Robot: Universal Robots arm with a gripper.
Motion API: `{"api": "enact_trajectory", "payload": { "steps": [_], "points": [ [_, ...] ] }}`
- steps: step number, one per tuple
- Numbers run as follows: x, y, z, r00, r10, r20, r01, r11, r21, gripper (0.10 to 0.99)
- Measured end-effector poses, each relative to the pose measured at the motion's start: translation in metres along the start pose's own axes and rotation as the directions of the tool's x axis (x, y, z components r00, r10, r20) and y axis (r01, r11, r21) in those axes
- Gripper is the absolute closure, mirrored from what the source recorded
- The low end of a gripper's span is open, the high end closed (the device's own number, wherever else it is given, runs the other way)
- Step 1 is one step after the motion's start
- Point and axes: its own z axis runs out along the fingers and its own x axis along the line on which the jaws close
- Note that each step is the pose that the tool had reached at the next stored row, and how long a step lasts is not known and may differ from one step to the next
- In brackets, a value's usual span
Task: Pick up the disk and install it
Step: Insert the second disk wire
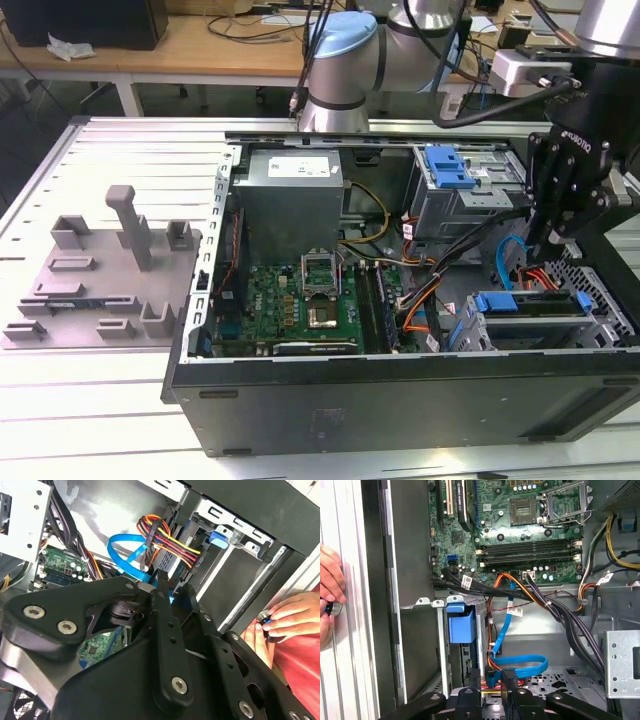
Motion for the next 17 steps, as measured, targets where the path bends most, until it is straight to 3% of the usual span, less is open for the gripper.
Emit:
{"api": "enact_trajectory", "payload": {
  "steps": [3,8,17],
  "points": [
    [0.0007,0.0015,0.0001,1.0,-0.005,0.0051,0.005,1.0,0.001,0.784],
    [0.0018,0.0015,0.0004,0.9998,-0.005,0.0207,0.005,1.0,0.0,0.784],
    [0.003,0.0014,0.0026,0.9997,-0.005,0.0221,0.005,1.0,0.0,0.784]
  ]
}}
